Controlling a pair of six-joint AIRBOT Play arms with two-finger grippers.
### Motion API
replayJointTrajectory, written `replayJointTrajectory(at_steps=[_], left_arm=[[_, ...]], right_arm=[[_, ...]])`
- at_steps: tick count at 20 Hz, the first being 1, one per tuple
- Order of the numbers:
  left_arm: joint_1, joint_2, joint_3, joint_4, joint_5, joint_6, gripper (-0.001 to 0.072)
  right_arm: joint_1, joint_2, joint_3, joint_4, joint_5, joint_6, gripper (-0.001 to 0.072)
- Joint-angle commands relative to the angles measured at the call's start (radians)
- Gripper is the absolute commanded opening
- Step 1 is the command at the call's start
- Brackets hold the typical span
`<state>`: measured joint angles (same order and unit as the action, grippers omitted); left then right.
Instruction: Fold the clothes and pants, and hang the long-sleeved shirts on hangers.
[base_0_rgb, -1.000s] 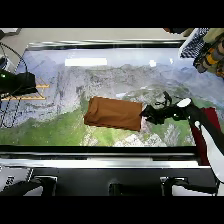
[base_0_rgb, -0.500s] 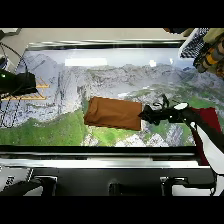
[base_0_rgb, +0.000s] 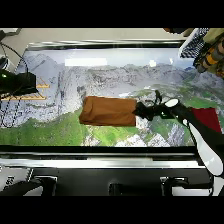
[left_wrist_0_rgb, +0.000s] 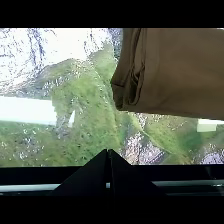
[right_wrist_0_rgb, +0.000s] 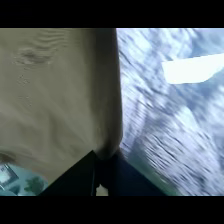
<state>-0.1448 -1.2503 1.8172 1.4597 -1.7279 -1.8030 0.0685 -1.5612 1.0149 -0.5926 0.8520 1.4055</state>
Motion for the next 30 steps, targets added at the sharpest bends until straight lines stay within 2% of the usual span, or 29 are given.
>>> replayJointTrajectory(at_steps=[1, 3, 9, 15, 19, 22, 26, 30], left_arm=[[0.0, -0.001, 0.0, 0.0, 0.012, 0.0, 0.0015], [0.0, -0.002, 0.0, 0.0, 0.031, 0.0, 0.0015], [0.0, -0.021, 0.0, 0.0, 0.038, 0.001, 0.0015], [0.0, -0.049, 0.0, 0.0, 0.039, 0.0, 0.0015], [0.001, -0.058, 0.0, 0.0, 0.038, 0.0, 0.0015], [0.0, -0.058, 0.0, 0.0, 0.037, 0.0, 0.0015], [0.0, -0.057, 0.0, 0.0, 0.018, 0.0, 0.0015], [0.0, -0.056, 0.0, 0.0, -0.013, 0.0, 0.0015]], right_arm=[[-0.005, -0.01, 0.179, -0.12, -0.021, 0.203, 0.0027], [-0.06, -0.033, 0.309, -0.187, -0.013, 0.356, 0.0026], [-0.293, -0.117, 0.594, -0.189, -0.005, 0.436, 0.0026], [-0.525, -0.168, 0.719, -0.198, -0.054, 0.498, 0.0026], [-0.66, -0.165, 0.776, -0.249, 0.054, 0.542, 0.0026], [-0.716, -0.12, 0.779, -0.363, 0.155, 0.662, 0.0025], [-0.739, -0.023, 0.779, -0.604, 0.286, 0.881, 0.0025], [-0.739, 0.063, 0.779, -0.753, 0.393, 0.959, 0.0025]])
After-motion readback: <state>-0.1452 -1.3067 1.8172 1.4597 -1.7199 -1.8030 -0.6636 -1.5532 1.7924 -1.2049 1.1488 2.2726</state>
